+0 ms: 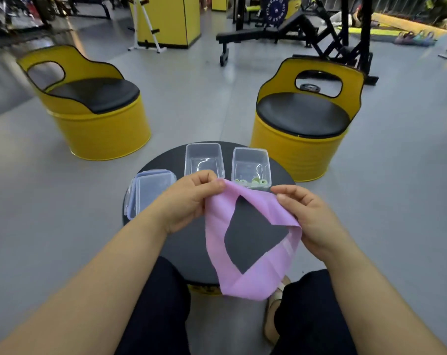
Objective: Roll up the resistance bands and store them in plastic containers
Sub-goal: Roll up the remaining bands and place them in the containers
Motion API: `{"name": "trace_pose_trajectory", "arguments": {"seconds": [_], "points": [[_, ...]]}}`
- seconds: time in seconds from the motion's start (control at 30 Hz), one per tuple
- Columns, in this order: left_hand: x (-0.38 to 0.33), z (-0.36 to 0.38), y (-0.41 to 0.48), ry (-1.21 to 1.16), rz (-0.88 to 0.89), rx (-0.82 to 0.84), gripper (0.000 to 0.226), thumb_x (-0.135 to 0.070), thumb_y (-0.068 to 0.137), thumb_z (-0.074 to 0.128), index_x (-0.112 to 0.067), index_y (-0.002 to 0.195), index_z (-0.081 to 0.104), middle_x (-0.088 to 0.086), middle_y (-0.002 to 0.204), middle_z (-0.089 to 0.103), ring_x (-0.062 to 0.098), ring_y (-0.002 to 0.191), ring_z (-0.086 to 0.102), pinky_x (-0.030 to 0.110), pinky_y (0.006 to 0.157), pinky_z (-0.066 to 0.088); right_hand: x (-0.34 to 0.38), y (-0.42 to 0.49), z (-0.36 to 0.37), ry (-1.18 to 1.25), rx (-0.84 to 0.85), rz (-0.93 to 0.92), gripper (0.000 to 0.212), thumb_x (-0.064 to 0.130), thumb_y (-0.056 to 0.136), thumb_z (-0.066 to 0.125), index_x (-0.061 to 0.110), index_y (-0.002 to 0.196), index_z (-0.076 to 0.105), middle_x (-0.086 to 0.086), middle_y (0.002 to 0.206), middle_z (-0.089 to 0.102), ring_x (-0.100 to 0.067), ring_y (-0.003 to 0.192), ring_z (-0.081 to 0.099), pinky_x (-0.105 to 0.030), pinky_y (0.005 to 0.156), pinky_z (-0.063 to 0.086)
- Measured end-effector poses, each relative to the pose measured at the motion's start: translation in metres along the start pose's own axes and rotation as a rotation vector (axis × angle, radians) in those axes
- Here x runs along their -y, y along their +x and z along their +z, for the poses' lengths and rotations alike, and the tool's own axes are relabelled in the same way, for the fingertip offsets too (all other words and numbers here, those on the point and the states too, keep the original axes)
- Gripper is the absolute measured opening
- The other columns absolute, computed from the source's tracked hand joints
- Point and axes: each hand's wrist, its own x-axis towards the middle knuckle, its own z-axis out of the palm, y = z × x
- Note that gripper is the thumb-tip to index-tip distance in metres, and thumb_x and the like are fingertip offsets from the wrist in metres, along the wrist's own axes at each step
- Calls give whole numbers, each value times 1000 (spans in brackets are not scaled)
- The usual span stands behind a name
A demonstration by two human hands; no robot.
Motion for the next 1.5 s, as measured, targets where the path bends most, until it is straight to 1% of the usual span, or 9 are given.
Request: {"name": "trace_pose_trajectory", "arguments": {"seconds": [0.2, 0.37, 0.47, 0.7, 0.83, 1.1, 1.27, 1.37, 1.5], "points": [[-20, 18, -14, 13, 85, -126, 27, -8, 90, 54, -14, 65, 45, 14, 75, 54, 24, 65, 52, 25, 52, 43, 18, -20, -3, -110, 20, -34, 12, 22, 90, 57, 18, 92, 69, 17, 60, 58, 0, 48, 43, -18, 55, 33], [-35, 30, -21, 90, 111, -162, 21, -22, 73, 62, -22, 55, 52, 15, 79, 58, 24, 76, 53, 32, 63, 38, 26, -35, -4, -350, 82, -89, 38, 42, 67, 76, 30, 101, 63, 20, 87, 64, 8, 75, 59, -11, 64, 41], [-43, 37, -26, 128, 151, -168, 26, -14, 87, 59, -17, 62, 51, 7, 65, 65, 21, 67, 58, 34, 69, 43, 25, -38, -4, -421, 28, -172, 17, 29, 83, 70, 30, 99, 64, 8, 97, 63, -3, 88, 59, -8, 69, 43], [-47, 18, -48, 316, -73, 2, 24, -28, 74, 71, -18, 62, 54, -4, 53, 52, 8, 45, 45, 18, 44, 34, 27, -42, -13, 129, 134, 21, 44, 39, 62, 79, 5, 90, 73, -4, 72, 68, -16, 67, 63, -31, 74, 57], [-44, 13, -63, 178, -128, 49, 18, -9, 92, 51, -2, 77, 54, -3, 48, 57, 5, 37, 51, 13, 39, 40, 23, -43, -17, 290, 41, 199, 22, 31, 76, 60, 11, 70, 69, 0, 51, 53, -9, 45, 52, -30, 58, 53], [-35, 15, -66, 138, -39, 163, 15, -12, 80, 68, -10, 94, 68, 5, 86, 69, 14, 77, 65, 24, 70, 55, -3, -40, -24, -222, -83, 151, 13, 23, 92, 58, 11, 87, 60, -4, 80, 65, -17, 66, 59, -31, 66, 47], [-45, 35, -63, 576, 100, 22, 22, -5, 82, 68, -24, 92, 66, -1, 80, 72, 9, 73, 64, 22, 71, 51, -8, -41, -21, -178, -26, 32, 7, 11, 88, 61, 11, 94, 65, 0, 84, 72, -15, 76, 64, -33, 80, 51], [-48, 28, -51, 1131, 246, -272, 26, -11, 81, 65, -26, 103, 68, 2, 89, 70, 15, 80, 59, 24, 73, 47, -5, -41, -32, 42, -2, 20, 38, 28, 67, 80, 11, 97, 65, 0, 83, 73, -16, 75, 66, -27, 71, 55], [-39, 11, -42, 1226, 327, -435, 28, -6, 87, 49, -15, 107, 67, 6, 96, 70, 23, 85, 61, 30, 75, 47, -11, -39, -45, 218, 47, 68, 89, 43, 23, 95, 15, 101, 63, -2, 75, 70, -12, 64, 66, -26, 65, 58]]}}
